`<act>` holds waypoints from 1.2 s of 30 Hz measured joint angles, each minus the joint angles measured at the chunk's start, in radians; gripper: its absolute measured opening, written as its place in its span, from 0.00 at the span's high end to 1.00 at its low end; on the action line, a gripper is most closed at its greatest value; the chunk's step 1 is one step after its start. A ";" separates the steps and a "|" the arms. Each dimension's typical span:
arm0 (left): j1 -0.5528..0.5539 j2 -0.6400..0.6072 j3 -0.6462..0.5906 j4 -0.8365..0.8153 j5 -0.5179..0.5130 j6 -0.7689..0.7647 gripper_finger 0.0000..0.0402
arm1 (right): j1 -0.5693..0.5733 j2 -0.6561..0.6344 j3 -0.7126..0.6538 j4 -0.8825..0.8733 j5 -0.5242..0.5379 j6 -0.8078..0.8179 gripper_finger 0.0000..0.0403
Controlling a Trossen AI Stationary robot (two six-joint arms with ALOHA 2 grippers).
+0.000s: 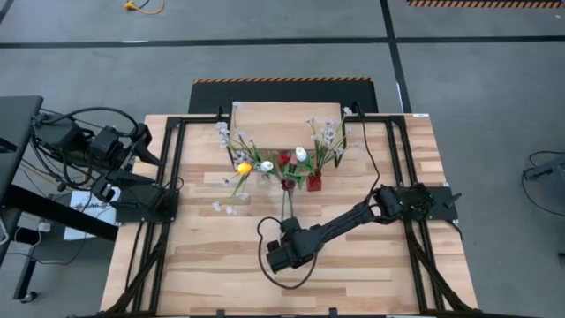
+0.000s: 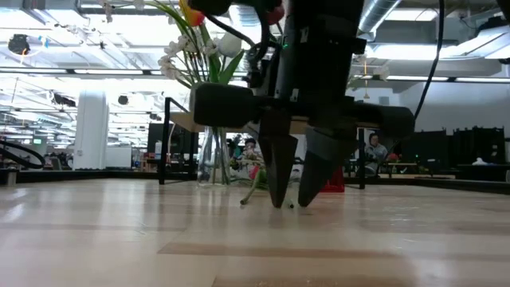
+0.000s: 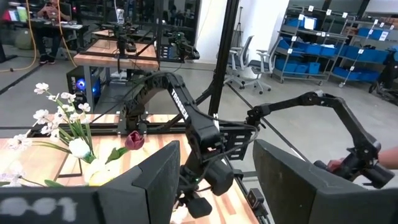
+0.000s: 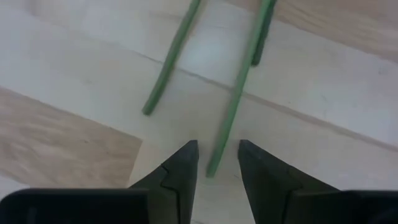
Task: Pick and place flowers into a vace then onto a shelf
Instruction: Put the pink flower into the red vase
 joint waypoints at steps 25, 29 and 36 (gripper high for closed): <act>0.000 0.000 0.000 0.002 0.000 -0.001 0.52 | 0.125 0.007 0.049 0.064 -0.197 0.117 1.00; 0.000 0.000 0.000 0.002 0.001 -0.001 0.52 | 0.179 0.011 0.085 0.052 -0.279 0.185 1.00; 0.000 0.000 0.000 0.002 0.001 0.001 0.52 | 0.271 0.018 0.175 -0.063 -0.329 0.318 1.00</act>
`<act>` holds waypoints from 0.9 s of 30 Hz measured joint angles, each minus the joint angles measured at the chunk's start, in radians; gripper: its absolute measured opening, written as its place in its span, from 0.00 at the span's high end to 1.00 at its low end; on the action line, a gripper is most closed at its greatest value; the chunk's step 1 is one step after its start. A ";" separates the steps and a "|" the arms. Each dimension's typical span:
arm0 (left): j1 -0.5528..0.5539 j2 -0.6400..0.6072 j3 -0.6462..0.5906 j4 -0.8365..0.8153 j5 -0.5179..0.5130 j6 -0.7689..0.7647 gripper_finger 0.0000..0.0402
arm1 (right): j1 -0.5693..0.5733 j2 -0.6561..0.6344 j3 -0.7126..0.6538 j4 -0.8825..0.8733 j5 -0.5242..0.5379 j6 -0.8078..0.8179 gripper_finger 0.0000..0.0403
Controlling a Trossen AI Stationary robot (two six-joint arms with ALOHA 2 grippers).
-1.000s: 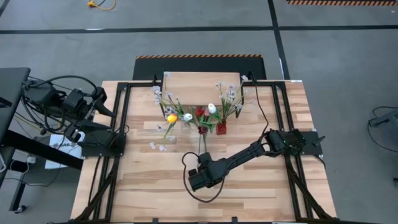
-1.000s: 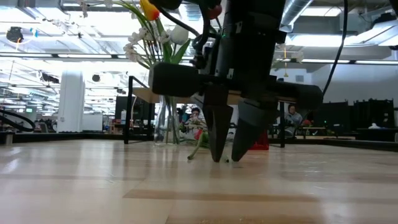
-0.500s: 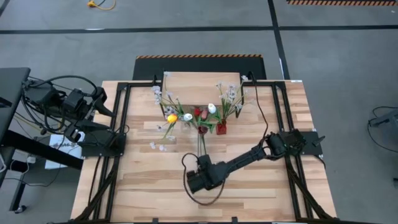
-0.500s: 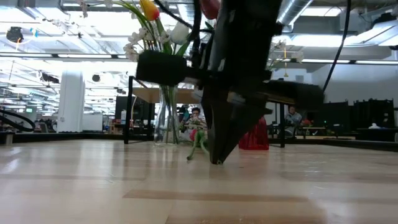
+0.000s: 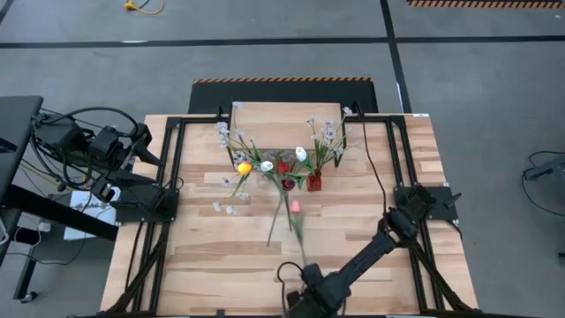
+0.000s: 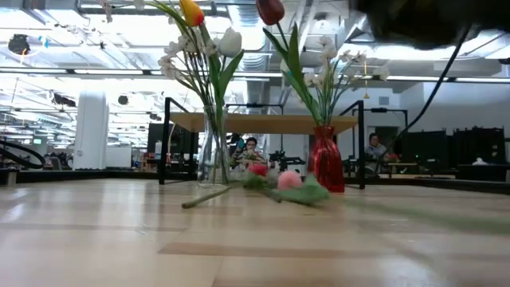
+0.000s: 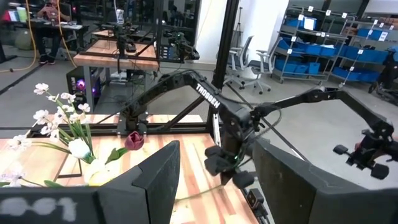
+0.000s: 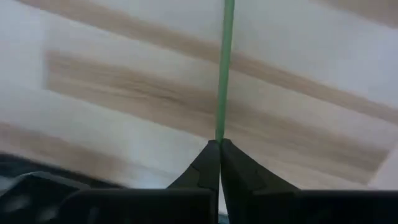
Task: Pick and place flowers into a vace then onto a shelf
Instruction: Put the pink flower into the red vase
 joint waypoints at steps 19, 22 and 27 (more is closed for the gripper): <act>0.000 0.015 0.000 0.004 0.021 -0.026 0.52 | 0.053 -0.057 0.310 -0.393 0.085 -0.218 1.00; 0.000 0.022 -0.001 0.004 0.021 -0.029 0.52 | 0.053 -0.089 0.313 -0.389 0.102 -0.280 1.00; 0.000 0.032 -0.001 0.004 0.021 -0.050 0.52 | 0.058 -0.146 0.313 -0.384 0.083 -0.434 1.00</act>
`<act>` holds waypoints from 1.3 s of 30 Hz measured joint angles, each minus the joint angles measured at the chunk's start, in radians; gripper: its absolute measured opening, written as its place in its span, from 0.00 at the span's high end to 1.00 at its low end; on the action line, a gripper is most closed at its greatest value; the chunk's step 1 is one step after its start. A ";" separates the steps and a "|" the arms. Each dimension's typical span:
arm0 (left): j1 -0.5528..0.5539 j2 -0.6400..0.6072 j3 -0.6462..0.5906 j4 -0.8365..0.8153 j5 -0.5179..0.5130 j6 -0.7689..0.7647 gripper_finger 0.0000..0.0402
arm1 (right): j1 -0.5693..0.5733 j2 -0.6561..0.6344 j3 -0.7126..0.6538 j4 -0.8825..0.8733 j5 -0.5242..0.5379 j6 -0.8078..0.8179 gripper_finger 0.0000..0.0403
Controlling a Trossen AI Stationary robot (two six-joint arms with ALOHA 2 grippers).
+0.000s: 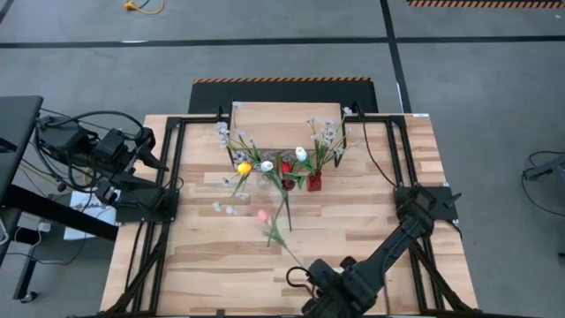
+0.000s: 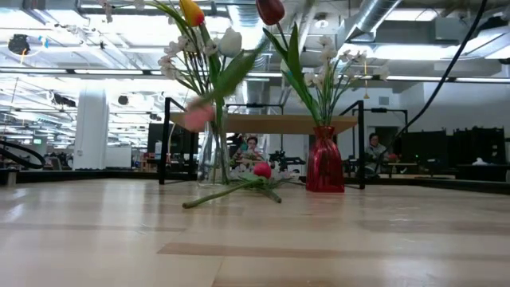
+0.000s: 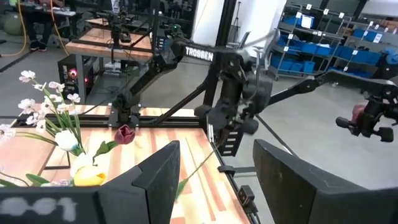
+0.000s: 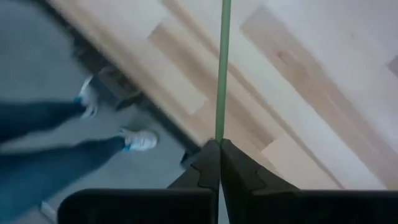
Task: Pick and place flowers into a vace then onto a shelf
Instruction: Put the pink flower into the red vase
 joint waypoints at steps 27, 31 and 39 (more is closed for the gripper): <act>0.000 0.027 0.007 0.211 -0.136 0.048 0.52 | -0.155 -0.352 0.000 0.130 0.136 -0.942 1.00; 0.000 0.034 0.007 0.243 -0.160 0.050 0.52 | -0.180 -0.395 0.000 0.248 0.194 -1.110 1.00; 0.000 0.126 0.007 0.440 -0.172 0.137 0.52 | -0.248 -0.450 0.000 0.502 0.287 -1.494 1.00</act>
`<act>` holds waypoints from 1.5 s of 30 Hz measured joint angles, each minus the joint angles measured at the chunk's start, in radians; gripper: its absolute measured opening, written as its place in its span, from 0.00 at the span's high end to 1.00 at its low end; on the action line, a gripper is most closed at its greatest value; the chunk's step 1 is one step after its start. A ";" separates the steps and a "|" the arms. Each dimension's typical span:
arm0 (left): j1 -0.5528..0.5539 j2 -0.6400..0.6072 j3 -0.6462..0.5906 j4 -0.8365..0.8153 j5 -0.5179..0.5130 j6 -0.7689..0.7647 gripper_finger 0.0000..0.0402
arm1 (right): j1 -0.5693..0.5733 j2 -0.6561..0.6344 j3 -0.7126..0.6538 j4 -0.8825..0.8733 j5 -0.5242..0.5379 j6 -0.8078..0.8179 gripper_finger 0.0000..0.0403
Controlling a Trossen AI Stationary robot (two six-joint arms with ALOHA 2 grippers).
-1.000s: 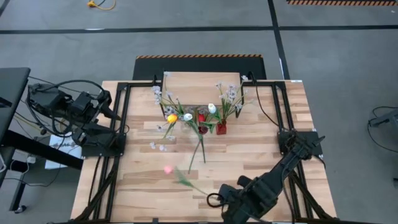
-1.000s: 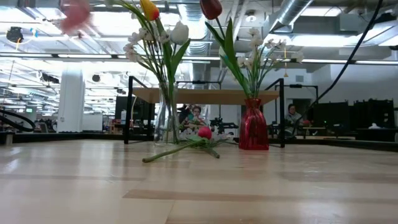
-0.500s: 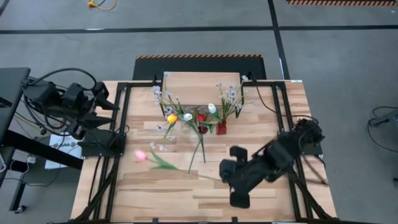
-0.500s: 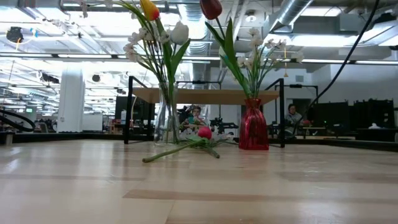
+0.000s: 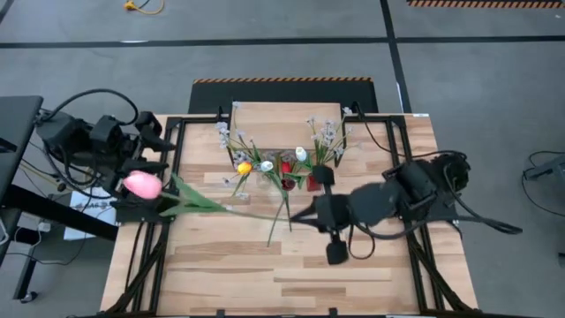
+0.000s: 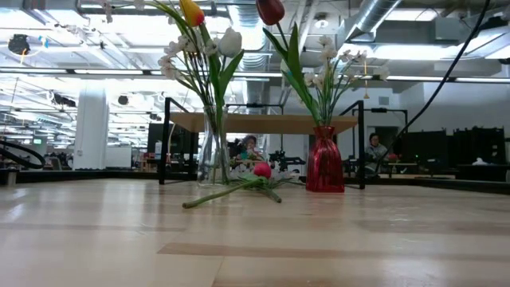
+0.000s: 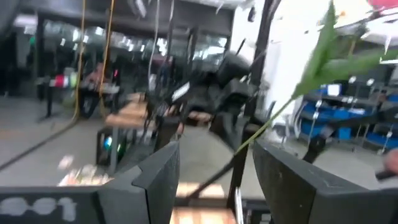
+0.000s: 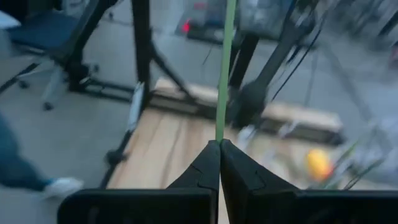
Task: Pick and place flowers into a vace then onto a shelf
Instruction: Put the pink flower into the red vase
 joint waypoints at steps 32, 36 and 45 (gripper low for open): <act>0.159 0.384 0.193 0.371 0.284 0.147 0.52 | -0.231 0.070 0.000 0.356 -0.153 -0.235 1.00; 0.161 0.410 0.212 0.369 0.316 0.147 0.52 | -0.232 0.069 0.000 0.357 -0.148 -0.235 1.00; 0.161 0.425 0.229 0.364 0.337 0.155 0.52 | -0.232 0.069 0.000 0.357 -0.141 -0.235 1.00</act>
